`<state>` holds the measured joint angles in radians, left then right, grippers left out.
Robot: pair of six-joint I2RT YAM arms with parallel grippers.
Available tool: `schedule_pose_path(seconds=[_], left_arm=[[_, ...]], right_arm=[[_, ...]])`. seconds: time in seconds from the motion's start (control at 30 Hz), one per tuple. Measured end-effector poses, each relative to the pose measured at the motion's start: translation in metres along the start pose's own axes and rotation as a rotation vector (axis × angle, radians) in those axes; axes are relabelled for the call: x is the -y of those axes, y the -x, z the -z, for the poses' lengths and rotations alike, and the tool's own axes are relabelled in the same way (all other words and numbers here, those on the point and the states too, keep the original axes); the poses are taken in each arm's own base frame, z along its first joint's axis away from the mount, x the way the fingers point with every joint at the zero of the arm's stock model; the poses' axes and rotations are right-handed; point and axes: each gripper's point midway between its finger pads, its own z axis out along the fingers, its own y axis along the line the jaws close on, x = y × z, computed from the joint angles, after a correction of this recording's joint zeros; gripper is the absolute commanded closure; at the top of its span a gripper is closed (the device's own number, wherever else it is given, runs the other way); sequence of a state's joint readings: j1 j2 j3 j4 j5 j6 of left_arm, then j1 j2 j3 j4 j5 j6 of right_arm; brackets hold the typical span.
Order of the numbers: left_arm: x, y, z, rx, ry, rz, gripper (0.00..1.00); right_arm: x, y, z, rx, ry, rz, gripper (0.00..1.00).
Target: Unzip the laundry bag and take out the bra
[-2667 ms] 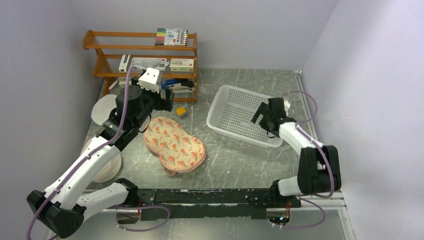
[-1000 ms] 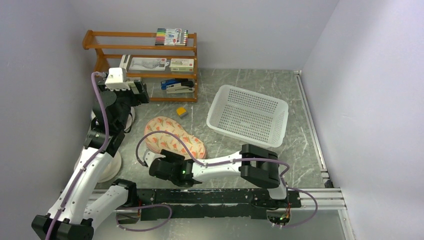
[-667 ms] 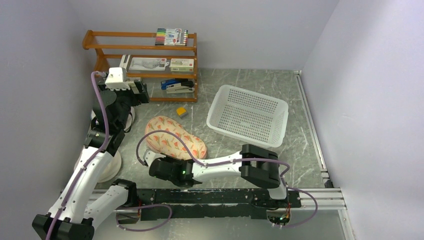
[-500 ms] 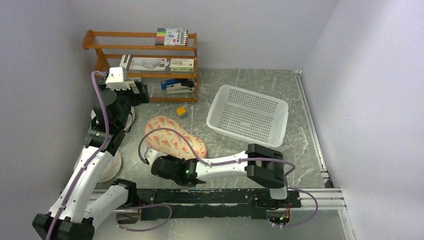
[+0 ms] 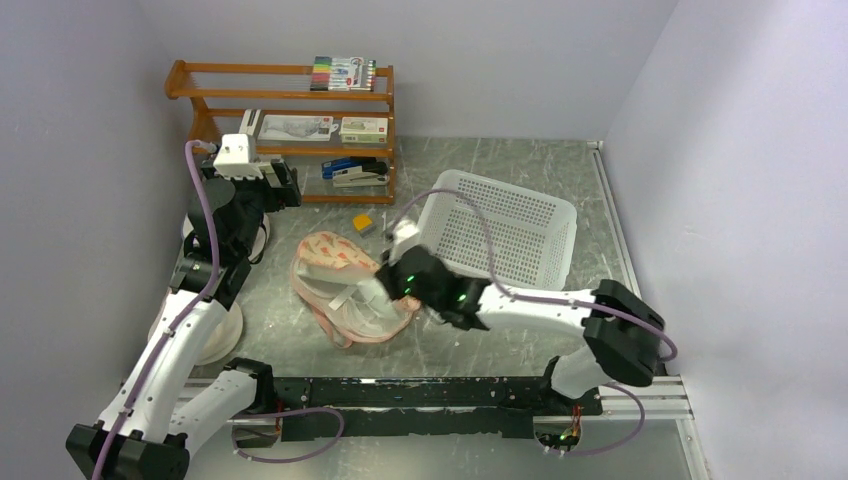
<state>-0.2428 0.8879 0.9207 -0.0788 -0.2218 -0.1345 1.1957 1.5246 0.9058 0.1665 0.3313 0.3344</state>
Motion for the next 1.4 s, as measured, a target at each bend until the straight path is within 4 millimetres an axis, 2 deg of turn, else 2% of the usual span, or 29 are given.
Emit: schedule_pose_path(seconds=[0.1,0.17,0.2,0.37,0.53,0.63,0.77,0.87,0.97,1.03,1.07,1.23,1.4], left_arm=[[0.001,-0.001,-0.001,-0.003,-0.007,0.001,0.03],[0.002,-0.001,-0.001,-0.005,-0.01,0.002,0.03],[0.002,-0.002,-0.001,-0.006,-0.011,0.003,0.03],[0.002,-0.003,-0.002,-0.011,-0.015,0.003,0.03],[0.003,-0.003,-0.002,-0.011,-0.018,0.003,0.03],[0.003,-0.003,-0.002,-0.012,-0.019,0.003,0.03],[0.003,-0.004,-0.002,-0.012,-0.021,0.003,0.03],[0.003,-0.004,-0.003,-0.014,-0.02,0.003,0.03],[0.003,-0.005,-0.003,-0.017,-0.023,0.003,0.03],[0.004,-0.005,-0.003,-0.017,-0.023,0.003,0.03],[0.003,-0.005,-0.003,-0.017,-0.023,0.003,0.03],[0.002,-0.005,-0.004,-0.017,-0.02,0.003,0.03],[0.003,-0.005,-0.004,-0.017,-0.022,0.003,0.03]], right_arm=[[0.056,0.005,0.003,0.044,-0.022,-0.226,1.0],[0.074,0.004,0.001,0.046,-0.03,-0.3,1.0],[0.074,0.004,0.0,0.039,-0.019,-0.32,1.0],[0.05,0.004,0.003,0.017,0.093,-0.346,1.0],[0.036,0.006,0.003,0.013,0.175,-0.346,0.98],[0.026,-0.002,-0.001,-0.016,0.23,-0.347,0.9],[0.011,-0.024,-0.008,-0.089,0.293,-0.335,0.82],[-0.001,-0.034,-0.013,-0.132,0.315,-0.308,0.86],[-0.011,-0.03,-0.015,-0.138,0.335,-0.285,0.87],[-0.017,-0.025,-0.016,-0.13,0.35,-0.276,1.0],[-0.019,-0.023,-0.016,-0.127,0.354,-0.272,1.0],[-0.016,-0.021,-0.019,-0.125,0.33,-0.265,1.0],[0.012,-0.011,-0.01,-0.069,0.164,-0.317,1.0]])
